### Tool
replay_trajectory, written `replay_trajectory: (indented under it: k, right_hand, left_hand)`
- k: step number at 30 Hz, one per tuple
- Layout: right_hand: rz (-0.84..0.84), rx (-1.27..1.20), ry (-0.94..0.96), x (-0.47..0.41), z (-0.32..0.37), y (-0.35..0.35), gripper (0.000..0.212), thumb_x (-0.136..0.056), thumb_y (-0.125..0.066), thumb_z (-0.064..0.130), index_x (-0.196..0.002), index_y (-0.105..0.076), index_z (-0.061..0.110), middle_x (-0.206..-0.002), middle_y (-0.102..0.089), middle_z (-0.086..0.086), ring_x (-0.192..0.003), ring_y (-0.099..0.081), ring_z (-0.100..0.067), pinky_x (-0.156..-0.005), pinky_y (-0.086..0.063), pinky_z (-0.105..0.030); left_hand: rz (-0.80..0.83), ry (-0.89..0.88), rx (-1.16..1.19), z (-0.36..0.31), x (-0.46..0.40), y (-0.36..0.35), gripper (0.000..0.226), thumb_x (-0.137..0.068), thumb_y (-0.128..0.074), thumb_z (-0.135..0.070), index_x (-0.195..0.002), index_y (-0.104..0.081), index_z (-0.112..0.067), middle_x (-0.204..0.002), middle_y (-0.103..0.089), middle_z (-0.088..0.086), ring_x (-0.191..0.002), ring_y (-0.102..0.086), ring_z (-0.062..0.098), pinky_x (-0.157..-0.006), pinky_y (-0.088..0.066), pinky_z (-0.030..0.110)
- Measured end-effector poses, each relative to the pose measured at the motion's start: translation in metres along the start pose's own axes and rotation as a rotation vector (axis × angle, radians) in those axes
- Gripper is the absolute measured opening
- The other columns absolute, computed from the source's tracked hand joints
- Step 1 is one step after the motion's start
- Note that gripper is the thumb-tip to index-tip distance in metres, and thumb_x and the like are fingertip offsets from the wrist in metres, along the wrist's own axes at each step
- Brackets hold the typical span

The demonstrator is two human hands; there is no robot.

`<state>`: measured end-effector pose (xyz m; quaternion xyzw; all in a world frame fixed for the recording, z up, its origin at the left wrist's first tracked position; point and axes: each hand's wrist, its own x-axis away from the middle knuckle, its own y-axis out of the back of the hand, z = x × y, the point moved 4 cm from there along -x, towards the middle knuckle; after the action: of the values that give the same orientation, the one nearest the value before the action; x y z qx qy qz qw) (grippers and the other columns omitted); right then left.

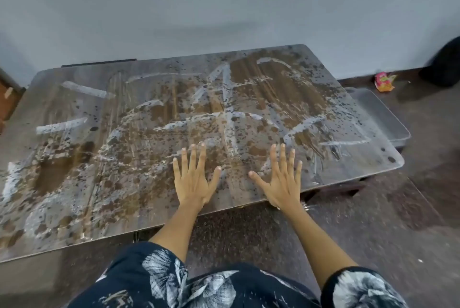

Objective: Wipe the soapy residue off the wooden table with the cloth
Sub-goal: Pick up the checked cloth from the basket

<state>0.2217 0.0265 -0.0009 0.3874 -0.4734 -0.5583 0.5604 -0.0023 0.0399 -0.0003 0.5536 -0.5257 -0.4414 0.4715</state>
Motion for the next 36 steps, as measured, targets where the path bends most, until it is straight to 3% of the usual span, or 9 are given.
replay_trajectory:
  k: [10, 16, 27, 36]
  right_hand:
    - [-0.093, 0.0, -0.222, 0.018, -0.075, 0.029, 0.096, -0.068, -0.002, 0.087, -0.142, 0.027, 0.034, -0.151, 0.032, 0.005, -0.135, 0.036, -0.02, -0.111, 0.022, -0.045]
    - [-0.15, -0.042, -0.327, 0.022, -0.122, 0.048, 0.091, -0.068, -0.002, 0.087, -0.137, 0.032, 0.038, -0.149, 0.034, 0.007, -0.135, 0.036, -0.02, -0.11, 0.02, -0.045]
    - [-0.174, -0.073, -0.511, 0.011, -0.277, 0.08, 0.09, -0.068, 0.001, 0.086, -0.137, 0.032, 0.038, -0.15, 0.031, 0.005, -0.134, 0.036, -0.02, -0.11, 0.021, -0.045]
    - [-0.175, -0.059, -0.54, -0.01, -0.395, 0.114, 0.091, -0.067, 0.005, 0.086, -0.14, 0.027, 0.036, -0.152, 0.027, 0.005, -0.135, 0.034, -0.02, -0.112, 0.018, -0.048]
  left_hand:
    - [0.006, -0.227, 0.046, -0.074, -0.02, -0.011, 0.076, -0.077, 0.009, -0.07, -0.139, 0.025, -0.03, -0.157, 0.005, 0.002, -0.143, 0.014, 0.023, -0.109, 0.022, 0.042]
    - [-0.01, -0.372, 0.015, -0.14, -0.031, -0.008, 0.079, -0.076, 0.012, -0.069, -0.141, 0.025, -0.028, -0.156, 0.013, 0.0, -0.142, 0.017, 0.023, -0.112, 0.016, 0.043]
    - [-0.016, -0.549, 0.011, -0.322, -0.058, -0.039, 0.076, -0.08, 0.006, -0.068, -0.143, 0.021, -0.027, -0.157, 0.004, 0.003, -0.144, 0.009, 0.025, -0.112, 0.015, 0.044]
    - [-0.021, -0.605, 0.076, -0.477, -0.072, -0.057, 0.076, -0.08, 0.007, -0.069, -0.142, 0.026, -0.028, -0.155, 0.013, 0.002, -0.142, 0.015, 0.023, -0.111, 0.018, 0.043]
